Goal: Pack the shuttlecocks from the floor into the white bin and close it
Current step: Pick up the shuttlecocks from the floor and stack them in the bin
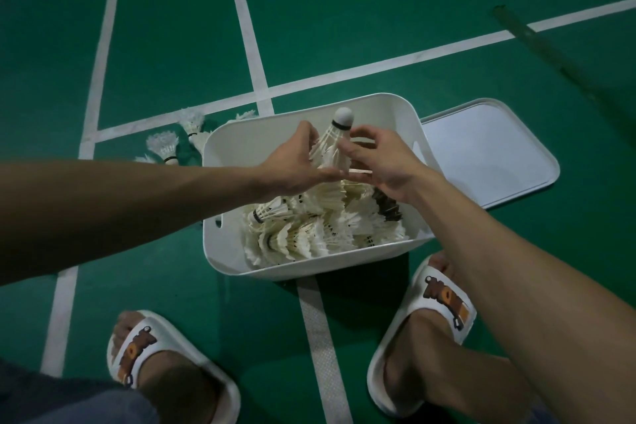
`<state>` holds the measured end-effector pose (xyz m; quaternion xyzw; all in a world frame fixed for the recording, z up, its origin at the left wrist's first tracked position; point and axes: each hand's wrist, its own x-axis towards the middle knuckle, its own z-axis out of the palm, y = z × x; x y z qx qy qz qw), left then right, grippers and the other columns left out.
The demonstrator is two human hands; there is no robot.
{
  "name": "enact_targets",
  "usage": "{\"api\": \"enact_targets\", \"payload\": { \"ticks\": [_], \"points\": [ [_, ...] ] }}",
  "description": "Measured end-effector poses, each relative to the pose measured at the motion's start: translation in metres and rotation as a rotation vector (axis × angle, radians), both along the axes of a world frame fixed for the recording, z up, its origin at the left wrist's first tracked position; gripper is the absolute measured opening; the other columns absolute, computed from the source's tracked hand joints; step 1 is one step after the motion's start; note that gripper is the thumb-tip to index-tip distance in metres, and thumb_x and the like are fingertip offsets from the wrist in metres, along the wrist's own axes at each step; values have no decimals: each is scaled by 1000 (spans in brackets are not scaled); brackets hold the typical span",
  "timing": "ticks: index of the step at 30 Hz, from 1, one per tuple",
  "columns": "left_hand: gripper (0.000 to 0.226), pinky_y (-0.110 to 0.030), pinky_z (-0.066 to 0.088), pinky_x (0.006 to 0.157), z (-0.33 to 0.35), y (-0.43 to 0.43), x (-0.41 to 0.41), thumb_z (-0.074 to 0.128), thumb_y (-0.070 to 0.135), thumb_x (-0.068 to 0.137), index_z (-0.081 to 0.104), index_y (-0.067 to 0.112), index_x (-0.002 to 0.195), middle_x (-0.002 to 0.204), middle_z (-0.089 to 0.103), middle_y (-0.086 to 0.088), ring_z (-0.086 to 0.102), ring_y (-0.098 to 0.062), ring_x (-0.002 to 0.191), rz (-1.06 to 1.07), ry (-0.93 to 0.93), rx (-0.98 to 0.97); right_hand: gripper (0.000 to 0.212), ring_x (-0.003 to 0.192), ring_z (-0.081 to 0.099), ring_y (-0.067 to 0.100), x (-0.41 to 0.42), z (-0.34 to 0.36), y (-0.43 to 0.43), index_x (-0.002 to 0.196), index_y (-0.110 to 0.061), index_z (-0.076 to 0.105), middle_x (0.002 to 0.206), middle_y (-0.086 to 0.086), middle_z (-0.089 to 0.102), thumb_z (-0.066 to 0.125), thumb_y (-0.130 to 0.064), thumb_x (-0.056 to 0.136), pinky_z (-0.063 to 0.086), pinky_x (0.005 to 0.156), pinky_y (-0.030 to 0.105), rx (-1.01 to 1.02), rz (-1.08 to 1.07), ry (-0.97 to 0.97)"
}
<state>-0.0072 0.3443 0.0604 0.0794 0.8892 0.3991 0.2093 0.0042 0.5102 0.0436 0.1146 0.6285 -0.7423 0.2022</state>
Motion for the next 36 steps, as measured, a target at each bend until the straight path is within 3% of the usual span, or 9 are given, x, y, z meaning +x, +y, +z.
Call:
{"api": "enact_targets", "payload": {
  "ticks": [3,7,10,13,18,24,29,33,36],
  "points": [
    [60,-23,50,66,-2,0,-2,74,42,77,34,20,115,106,53,4,57,-9,88,-63,42,-77,40,100,68,25,-2,0,0,121,-7,56,114,8,66,69,-17,85,59,75,37,59,12,45],
    [76,-32,46,90,-8,-7,-6,71,55,74,34,17,129,135,46,-4,47,-16,109,-328,170,-355,32,101,65,25,-6,-1,10,110,-13,59,107,5,66,73,-24,83,57,85,43,249,-66,86],
    [84,-42,42,102,-10,-13,-8,64,65,74,31,22,138,146,35,-5,42,-22,121,-575,204,-545,39,88,64,16,-5,1,22,105,-19,61,99,-3,63,82,-27,73,56,72,32,584,-26,185],
    [87,-48,36,107,-10,-20,-9,69,57,76,20,35,146,152,27,-5,35,-25,131,-712,105,-529,45,88,59,16,-3,5,28,105,-21,64,106,-2,57,87,-22,66,49,64,23,929,137,283],
    [78,-43,43,101,-12,-29,-11,74,25,81,28,39,143,147,31,-5,41,-26,127,-821,81,-569,46,106,47,24,-2,-3,24,106,-27,67,114,2,49,87,-30,65,43,91,36,1314,340,325],
    [76,-38,46,95,-15,-37,-13,72,16,82,29,35,141,146,31,-4,45,-24,122,-770,90,-512,53,107,47,21,3,0,1,114,-23,68,109,1,45,87,-34,66,41,95,34,1248,483,380],
    [89,-46,37,108,-16,-44,-9,78,27,77,22,41,145,151,22,-3,34,-26,133,-744,116,-464,77,122,51,22,11,-3,-6,130,-21,58,132,1,56,88,-40,61,38,102,35,1106,525,305],
    [107,-46,43,102,-10,-61,-13,84,26,70,10,54,143,155,7,0,30,-31,135,-660,16,-555,83,111,57,19,2,1,12,132,-23,56,130,0,58,91,-35,58,46,94,34,1046,538,197],
    [118,-44,52,93,-9,-68,-10,83,13,70,1,60,140,152,19,-7,39,-29,129,-683,-50,-605,80,99,60,17,0,0,13,133,-25,55,126,-1,59,91,-23,62,50,88,33,1027,576,190]
  ]
}}
